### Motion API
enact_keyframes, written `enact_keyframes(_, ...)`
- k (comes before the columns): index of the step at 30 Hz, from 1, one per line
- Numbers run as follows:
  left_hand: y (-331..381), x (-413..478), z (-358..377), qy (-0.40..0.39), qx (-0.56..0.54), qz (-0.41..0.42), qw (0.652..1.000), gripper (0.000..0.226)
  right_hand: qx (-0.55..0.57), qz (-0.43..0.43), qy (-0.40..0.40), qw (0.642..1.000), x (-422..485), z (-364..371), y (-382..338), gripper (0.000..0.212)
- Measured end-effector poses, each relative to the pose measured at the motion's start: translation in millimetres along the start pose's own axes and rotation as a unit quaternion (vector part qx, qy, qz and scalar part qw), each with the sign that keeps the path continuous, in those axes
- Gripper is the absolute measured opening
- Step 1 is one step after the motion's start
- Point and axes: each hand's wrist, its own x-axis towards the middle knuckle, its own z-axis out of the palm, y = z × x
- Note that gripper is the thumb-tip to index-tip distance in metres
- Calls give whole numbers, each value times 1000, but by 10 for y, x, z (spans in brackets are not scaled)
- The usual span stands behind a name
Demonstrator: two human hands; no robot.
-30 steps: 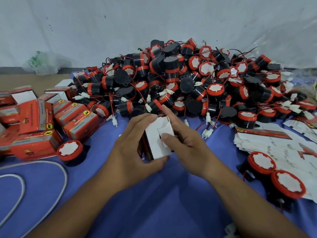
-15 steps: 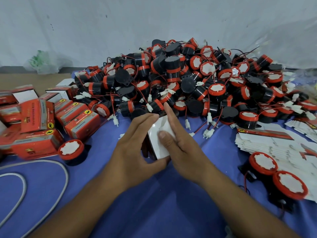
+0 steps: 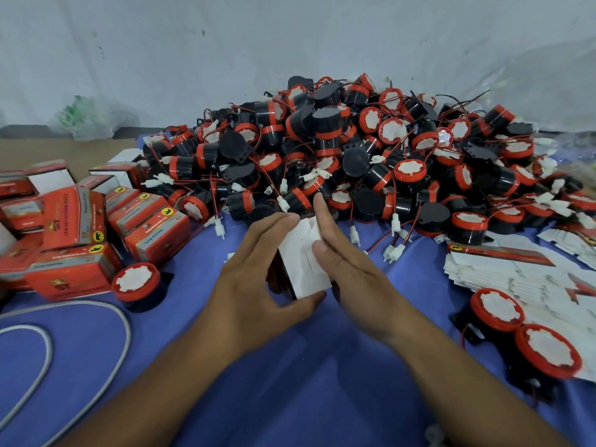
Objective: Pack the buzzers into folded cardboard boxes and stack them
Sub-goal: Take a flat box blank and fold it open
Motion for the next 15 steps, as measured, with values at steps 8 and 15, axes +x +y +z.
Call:
enact_keyframes(8, -6, -19, 69, -9, -6, 48, 999, 76, 103, 59, 53, 992, -1, -87, -15, 73)
enact_keyframes(15, -18, -7, 58, -3, -29, 19, 999, 76, 193, 93, 86, 973, 28, -129, -41, 62)
